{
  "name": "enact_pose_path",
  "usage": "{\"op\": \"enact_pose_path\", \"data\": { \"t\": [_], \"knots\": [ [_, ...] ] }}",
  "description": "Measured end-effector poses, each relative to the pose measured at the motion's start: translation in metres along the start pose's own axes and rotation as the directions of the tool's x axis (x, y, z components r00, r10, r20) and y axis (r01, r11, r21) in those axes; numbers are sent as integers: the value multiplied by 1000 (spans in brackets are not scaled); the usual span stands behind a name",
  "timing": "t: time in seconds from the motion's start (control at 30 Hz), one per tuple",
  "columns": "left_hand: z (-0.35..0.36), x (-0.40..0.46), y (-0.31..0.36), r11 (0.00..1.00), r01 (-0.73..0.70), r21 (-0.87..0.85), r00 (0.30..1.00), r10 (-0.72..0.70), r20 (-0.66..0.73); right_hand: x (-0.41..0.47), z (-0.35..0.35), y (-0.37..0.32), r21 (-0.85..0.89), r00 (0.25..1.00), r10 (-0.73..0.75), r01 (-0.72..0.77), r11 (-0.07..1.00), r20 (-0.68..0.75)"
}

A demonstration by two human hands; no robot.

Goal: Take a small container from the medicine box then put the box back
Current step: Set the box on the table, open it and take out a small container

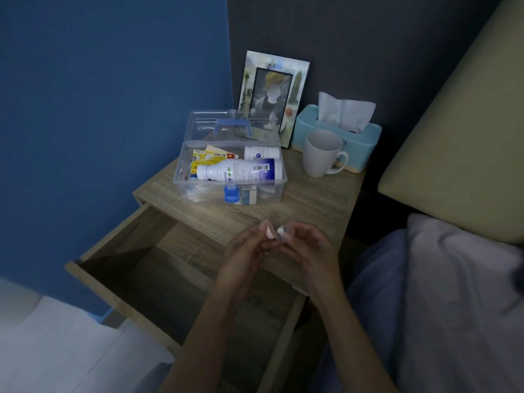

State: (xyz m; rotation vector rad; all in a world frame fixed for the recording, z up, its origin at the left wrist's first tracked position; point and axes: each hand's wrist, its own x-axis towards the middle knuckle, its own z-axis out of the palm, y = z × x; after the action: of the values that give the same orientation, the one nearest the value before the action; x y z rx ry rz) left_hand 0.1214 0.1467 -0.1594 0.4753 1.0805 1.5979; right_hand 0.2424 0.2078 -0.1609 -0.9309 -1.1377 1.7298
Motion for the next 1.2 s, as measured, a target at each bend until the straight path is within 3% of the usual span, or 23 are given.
{"op": "enact_pose_path", "data": {
  "t": [0.13, 0.27, 0.5, 0.63, 0.7, 0.77, 0.83, 0.93, 1.0, 1.1, 1.2],
  "knots": [
    [-1, 0, 0, 1000, -1, -3, 1000, 1, 28, 1, -8, -6, -74, 998, 34, -30, 997, 49],
    [-3, 3, -2, 999, 8, -40, 1000, -7, 15, 4, -18, -12, -293, 993, 41, -6, 956, 114],
    [-6, 8, -4, 997, -1, -74, 1000, 1, 10, 8, -24, -13, -389, 995, 48, -9, 921, 93],
    [-8, 12, -5, 959, -45, 280, 986, 88, -144, 16, -24, -12, -588, 997, -30, 67, 806, 72],
    [-9, 14, -7, 911, -70, 406, 984, 129, -119, 18, -23, -10, -665, 991, -96, 130, 735, 88],
    [-8, 16, -9, 837, -109, 536, 979, 183, -88, 19, -21, -7, -755, 979, -149, 201, 625, 137],
    [-8, 17, -11, 677, -170, 716, 958, 283, -40, 21, -22, -3, -824, 973, -167, 225, 521, 160],
    [-10, 18, -15, 379, -244, 893, 911, 406, 76, 23, -25, 3, -847, 972, -166, 228, 481, 168],
    [-12, 19, -16, 253, -243, 936, 888, 446, 110, 24, -27, 7, -846, 971, -156, 235, 479, 182],
    [-14, 21, -19, 123, -226, 966, 877, 458, 147, 24, -29, 12, -864, 971, -158, 234, 446, 181],
    [-17, 23, -22, 80, -240, 967, 871, 458, 179, 24, -31, 15, -868, 970, -164, 235, 437, 180]
  ]
}}
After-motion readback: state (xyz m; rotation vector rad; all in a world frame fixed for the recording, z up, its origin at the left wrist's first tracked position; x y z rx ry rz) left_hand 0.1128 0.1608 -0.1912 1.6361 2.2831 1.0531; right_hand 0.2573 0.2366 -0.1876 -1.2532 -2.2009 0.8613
